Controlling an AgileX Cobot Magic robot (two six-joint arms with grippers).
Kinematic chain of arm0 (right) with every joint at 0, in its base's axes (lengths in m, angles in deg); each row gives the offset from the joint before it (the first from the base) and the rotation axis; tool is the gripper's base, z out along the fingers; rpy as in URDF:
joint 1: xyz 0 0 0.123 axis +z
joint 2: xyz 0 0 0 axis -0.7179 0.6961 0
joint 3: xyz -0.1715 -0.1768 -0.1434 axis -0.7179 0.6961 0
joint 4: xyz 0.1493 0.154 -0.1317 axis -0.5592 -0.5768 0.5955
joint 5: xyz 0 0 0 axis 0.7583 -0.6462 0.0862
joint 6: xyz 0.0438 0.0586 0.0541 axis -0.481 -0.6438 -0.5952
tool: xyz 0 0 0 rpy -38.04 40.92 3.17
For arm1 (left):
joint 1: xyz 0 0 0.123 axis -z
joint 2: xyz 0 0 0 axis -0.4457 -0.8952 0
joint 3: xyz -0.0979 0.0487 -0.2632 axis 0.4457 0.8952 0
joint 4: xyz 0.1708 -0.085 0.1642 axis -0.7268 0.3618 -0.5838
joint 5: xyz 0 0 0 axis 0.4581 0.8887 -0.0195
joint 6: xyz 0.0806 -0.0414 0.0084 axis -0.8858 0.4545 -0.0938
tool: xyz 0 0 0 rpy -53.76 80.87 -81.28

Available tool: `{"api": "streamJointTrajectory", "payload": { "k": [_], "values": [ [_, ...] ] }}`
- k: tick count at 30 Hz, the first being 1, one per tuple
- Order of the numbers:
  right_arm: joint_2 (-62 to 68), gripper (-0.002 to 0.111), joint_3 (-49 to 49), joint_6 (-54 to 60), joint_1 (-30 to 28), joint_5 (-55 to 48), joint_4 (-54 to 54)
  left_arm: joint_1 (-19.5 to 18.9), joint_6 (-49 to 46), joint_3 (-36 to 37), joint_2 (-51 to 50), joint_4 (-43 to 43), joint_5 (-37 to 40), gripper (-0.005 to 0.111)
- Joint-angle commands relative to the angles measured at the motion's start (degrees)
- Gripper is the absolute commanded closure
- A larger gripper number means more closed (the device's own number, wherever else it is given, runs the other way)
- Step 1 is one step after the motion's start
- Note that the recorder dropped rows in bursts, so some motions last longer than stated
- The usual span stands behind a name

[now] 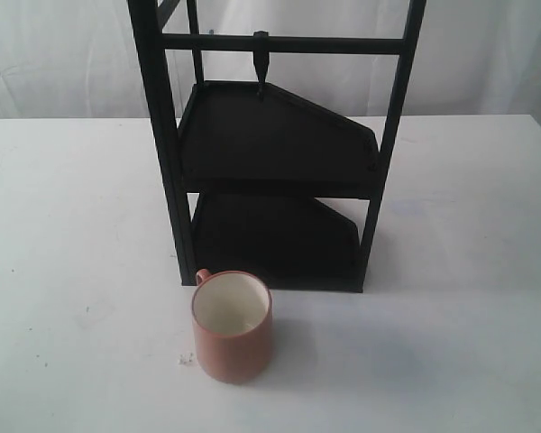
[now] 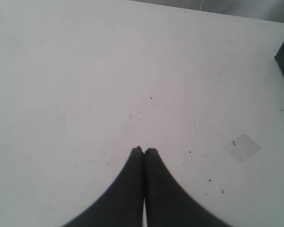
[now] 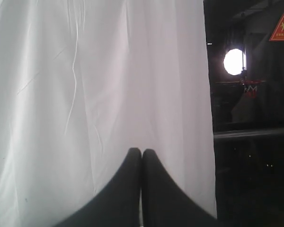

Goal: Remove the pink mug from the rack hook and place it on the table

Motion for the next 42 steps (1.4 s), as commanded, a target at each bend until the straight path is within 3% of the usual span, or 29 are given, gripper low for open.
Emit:
{"api": "streamJointTrajectory", "payload": {
  "k": [1, 7, 11, 13, 18, 27, 30, 38, 42],
  "values": [
    [-0.64, 0.108, 0.19, 0.14, -0.24, 0.02, -0.07, 0.39, 0.03, 0.14, 0.51, -0.04, 0.2, 0.107],
    [-5.3, 0.108, 1.24, 3.36, -0.24, -2.9, 3.78, 0.39, 0.03, 0.14, 0.51, -0.04, 0.2, 0.107],
    [-15.36, 0.108, 5.23, 3.9, -0.24, 9.41, 2.61, 0.39, 0.03, 0.14, 0.51, -0.04, 0.2, 0.107],
    [-18.11, 0.108, 7.7, 5.16, -0.24, 15.25, -3.06, 0.39, 0.03, 0.14, 0.51, -0.04, 0.2, 0.107],
    [-18.11, 0.108, 13.74, 17.97, -0.24, 27.63, -14.84, 0.39, 0.03, 0.14, 0.51, -0.04, 0.2, 0.107],
    [-18.11, 0.108, 22.71, 22.19, 8.95, 9.12, -17.51, 0.39, 0.03, 0.14, 0.51, -0.04, 0.2, 0.107],
    [-18.11, 0.108, 26.77, 21.23, 8.73, 9.25, -17.51, 0.39, 0.03, 0.14, 0.51, -0.04, 0.2, 0.107],
    [-18.11, 0.108, 26.77, 20.94, 8.73, -22.57, -17.18, 0.39, 0.03, 0.14, 0.51, -0.04, 0.2, 0.107],
    [-18.11, 0.108, 26.77, 21.9, 8.73, -22.68, -16.03, 0.39, 0.03, 0.14, 0.51, -0.04, 0.2, 0.107]
  ]
}}
